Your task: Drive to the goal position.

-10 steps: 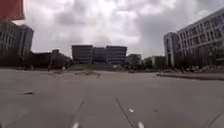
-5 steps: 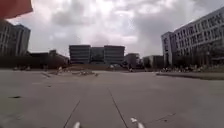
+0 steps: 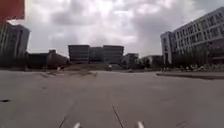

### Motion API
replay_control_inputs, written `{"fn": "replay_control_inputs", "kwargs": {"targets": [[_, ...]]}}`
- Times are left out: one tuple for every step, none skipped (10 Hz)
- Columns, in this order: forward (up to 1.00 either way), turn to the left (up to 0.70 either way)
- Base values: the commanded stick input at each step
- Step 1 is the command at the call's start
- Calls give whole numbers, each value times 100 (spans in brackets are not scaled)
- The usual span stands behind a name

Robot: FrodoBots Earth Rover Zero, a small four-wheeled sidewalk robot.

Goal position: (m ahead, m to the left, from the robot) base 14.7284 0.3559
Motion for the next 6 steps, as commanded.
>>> {"fn": "replay_control_inputs", "kwargs": {"targets": [[60,-15],[60,-10],[60,-3],[60,0],[60,0],[60,0]]}}
